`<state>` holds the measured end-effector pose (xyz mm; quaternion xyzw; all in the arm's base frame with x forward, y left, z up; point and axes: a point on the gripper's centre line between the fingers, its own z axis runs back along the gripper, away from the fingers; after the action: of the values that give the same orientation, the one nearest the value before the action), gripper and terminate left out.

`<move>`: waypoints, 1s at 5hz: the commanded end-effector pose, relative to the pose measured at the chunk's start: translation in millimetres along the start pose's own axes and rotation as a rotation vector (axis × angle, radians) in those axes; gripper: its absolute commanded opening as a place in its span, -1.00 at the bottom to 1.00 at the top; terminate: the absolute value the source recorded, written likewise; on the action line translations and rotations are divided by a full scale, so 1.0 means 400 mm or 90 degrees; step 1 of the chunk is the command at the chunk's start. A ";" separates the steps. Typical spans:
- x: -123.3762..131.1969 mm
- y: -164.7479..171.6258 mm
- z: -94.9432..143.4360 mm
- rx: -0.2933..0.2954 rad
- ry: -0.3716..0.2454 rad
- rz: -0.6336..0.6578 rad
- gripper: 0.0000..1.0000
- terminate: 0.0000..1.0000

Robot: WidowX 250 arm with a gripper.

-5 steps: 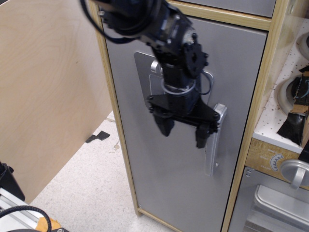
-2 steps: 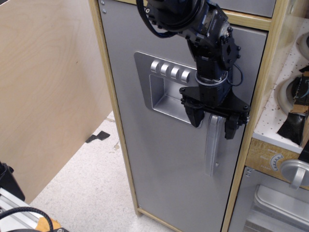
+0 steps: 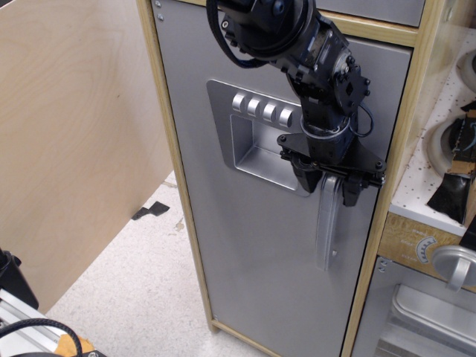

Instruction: Open fridge

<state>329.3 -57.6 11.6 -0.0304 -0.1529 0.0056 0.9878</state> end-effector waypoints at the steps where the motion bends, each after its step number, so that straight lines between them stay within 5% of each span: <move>1: 0.021 0.008 0.015 -0.001 -0.044 0.018 -1.00 -1.00; 4: -0.137 0.010 0.040 -0.019 0.031 0.080 -1.00 -1.00; 5: -0.182 0.022 0.063 -0.027 0.060 0.095 1.00 -1.00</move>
<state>242.4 -49.1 -1.1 -0.0583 -0.0745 0.0771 0.9925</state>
